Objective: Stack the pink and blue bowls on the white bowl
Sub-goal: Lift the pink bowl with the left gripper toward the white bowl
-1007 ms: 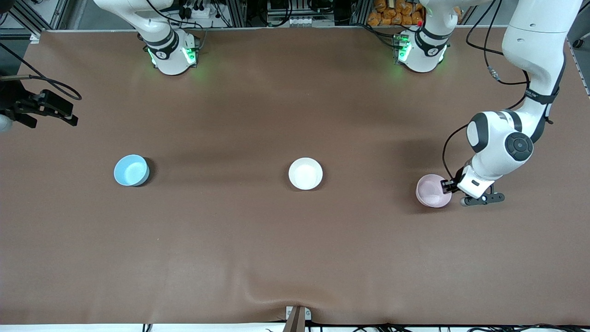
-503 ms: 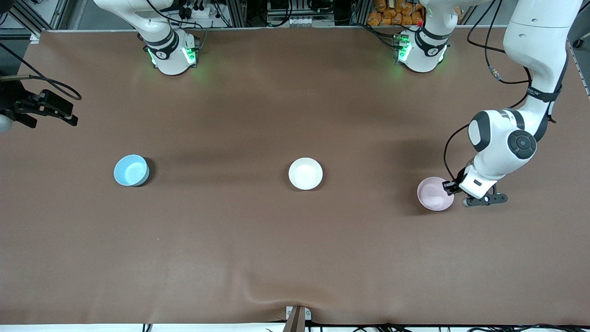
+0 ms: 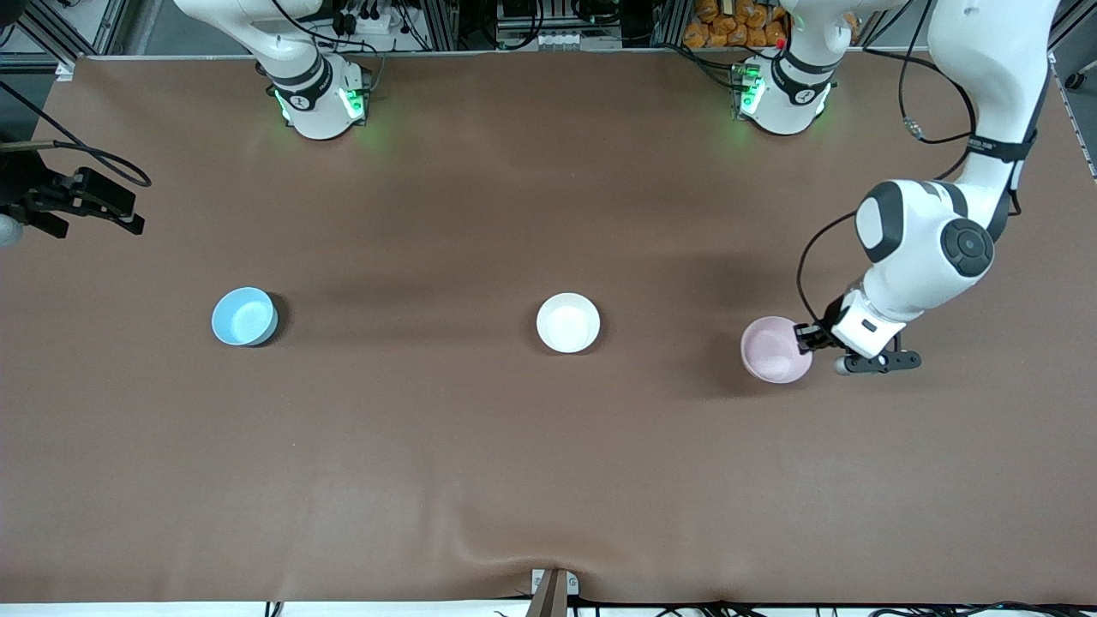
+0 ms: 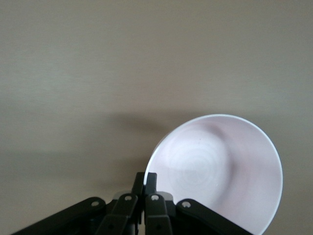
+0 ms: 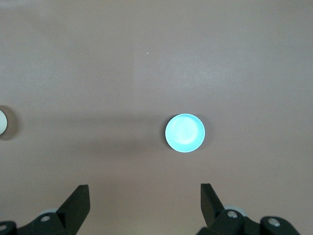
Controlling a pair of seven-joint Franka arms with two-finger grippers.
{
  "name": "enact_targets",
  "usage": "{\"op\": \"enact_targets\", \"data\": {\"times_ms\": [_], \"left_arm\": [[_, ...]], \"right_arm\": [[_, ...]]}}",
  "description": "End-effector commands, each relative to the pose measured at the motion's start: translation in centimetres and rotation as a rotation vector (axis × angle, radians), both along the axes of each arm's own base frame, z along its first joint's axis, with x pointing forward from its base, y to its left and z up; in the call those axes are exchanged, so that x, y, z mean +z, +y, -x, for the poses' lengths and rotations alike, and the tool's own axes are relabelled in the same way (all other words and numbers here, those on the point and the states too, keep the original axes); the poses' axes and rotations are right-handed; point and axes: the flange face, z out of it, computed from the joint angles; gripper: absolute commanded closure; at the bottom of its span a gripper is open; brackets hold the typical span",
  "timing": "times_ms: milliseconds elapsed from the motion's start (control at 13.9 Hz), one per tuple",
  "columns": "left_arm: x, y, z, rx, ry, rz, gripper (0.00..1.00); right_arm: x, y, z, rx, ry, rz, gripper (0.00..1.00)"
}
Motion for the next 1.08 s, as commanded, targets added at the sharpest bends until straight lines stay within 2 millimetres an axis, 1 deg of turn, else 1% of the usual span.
{"op": "enact_targets", "data": {"times_ms": [0, 288, 432, 503, 575, 719, 863, 935, 1007], "left_arm": [[2.4, -4.1, 0.1, 0.060, 0.025, 0.046, 1.00], [4.5, -10.8, 0.4, 0.138, 0.050, 0.097, 1.00], [4.6, -14.9, 1.5, 0.122, 0.058, 0.096, 1.00], [4.7, -16.5, 1.7, 0.112, 0.056, 0.104, 1.00], [4.5, -17.9, 1.6, 0.110, 0.055, 0.111, 1.00], [3.5, -21.9, 2.7, 0.072, 0.053, 0.089, 1.00], [2.5, -24.0, 3.2, 0.100, 0.026, 0.043, 1.00], [1.7, -25.4, 3.9, 0.105, 0.011, 0.025, 1.00], [0.8, -26.2, 4.3, 0.125, 0.006, 0.021, 1.00]], "right_arm": [[0.1, -0.3, 0.0, -0.012, 0.005, -0.017, 0.00], [0.1, -0.4, 0.0, -0.012, 0.005, -0.017, 0.00], [0.1, -0.4, 0.0, -0.014, 0.005, -0.017, 0.00], [0.1, -0.3, 0.0, -0.012, 0.005, -0.017, 0.00], [0.2, -0.3, 0.0, -0.012, 0.004, -0.017, 0.00], [0.1, -0.3, 0.0, -0.012, 0.005, -0.017, 0.00], [0.2, -0.3, 0.0, -0.012, 0.004, -0.017, 0.00], [0.2, -0.3, 0.0, -0.012, 0.005, -0.017, 0.00], [0.1, -0.3, 0.0, -0.012, 0.005, -0.017, 0.00]]}}
